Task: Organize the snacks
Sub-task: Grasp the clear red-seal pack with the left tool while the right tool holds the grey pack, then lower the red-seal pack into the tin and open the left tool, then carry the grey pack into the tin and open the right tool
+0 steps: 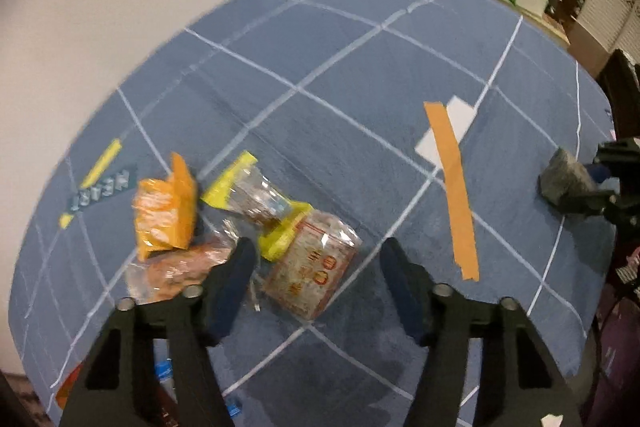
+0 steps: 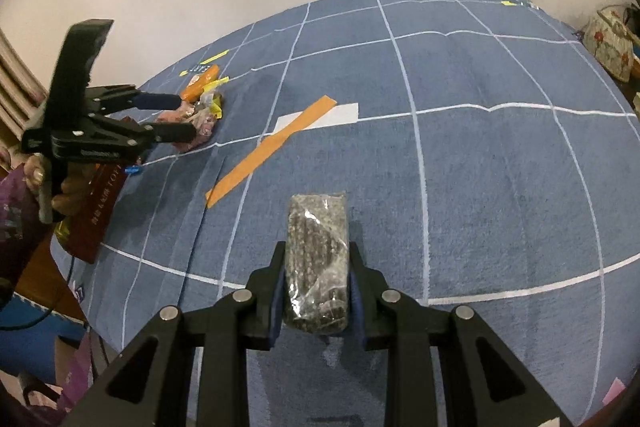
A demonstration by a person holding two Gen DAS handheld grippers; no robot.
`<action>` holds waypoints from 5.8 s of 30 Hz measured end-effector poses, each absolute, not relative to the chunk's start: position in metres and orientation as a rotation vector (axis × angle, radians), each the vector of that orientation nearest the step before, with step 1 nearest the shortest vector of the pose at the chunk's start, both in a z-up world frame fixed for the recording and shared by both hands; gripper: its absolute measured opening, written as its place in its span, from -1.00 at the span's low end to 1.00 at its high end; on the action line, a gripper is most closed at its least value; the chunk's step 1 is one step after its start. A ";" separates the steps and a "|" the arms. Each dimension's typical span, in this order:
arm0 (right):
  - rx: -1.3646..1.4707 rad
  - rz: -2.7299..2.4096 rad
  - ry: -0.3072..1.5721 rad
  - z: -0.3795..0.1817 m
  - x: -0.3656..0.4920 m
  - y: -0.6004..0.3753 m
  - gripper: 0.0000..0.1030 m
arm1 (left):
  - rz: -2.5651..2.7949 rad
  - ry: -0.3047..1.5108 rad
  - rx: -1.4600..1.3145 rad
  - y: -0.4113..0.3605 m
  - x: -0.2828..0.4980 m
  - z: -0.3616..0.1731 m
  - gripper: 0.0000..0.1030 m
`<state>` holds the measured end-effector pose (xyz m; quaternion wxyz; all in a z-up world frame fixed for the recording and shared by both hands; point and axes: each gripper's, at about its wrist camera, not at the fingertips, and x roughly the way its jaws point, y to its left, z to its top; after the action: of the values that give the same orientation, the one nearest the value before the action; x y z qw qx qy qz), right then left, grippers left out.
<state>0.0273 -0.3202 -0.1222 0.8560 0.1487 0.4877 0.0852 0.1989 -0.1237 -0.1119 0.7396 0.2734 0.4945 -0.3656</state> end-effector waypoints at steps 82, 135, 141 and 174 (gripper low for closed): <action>0.277 0.127 0.982 -0.123 0.022 -0.316 -0.48 | -0.001 1.047 0.030 0.127 0.082 -0.060 -0.46; 0.257 0.116 0.978 -0.124 0.023 -0.313 -0.48 | 0.036 1.038 0.063 0.128 0.081 -0.059 -0.38; 0.251 0.111 0.978 -0.123 0.021 -0.312 -0.48 | 0.050 1.024 0.040 0.131 0.071 -0.045 -0.38; 0.205 0.420 0.915 -0.031 0.035 -0.170 -0.48 | 0.176 0.945 -0.058 0.183 0.009 -0.002 0.97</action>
<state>0.0351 -0.1697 -0.0306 0.8708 0.0979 0.4378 0.2011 0.0088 0.1830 -0.0021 0.8864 -0.0280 0.4543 0.0844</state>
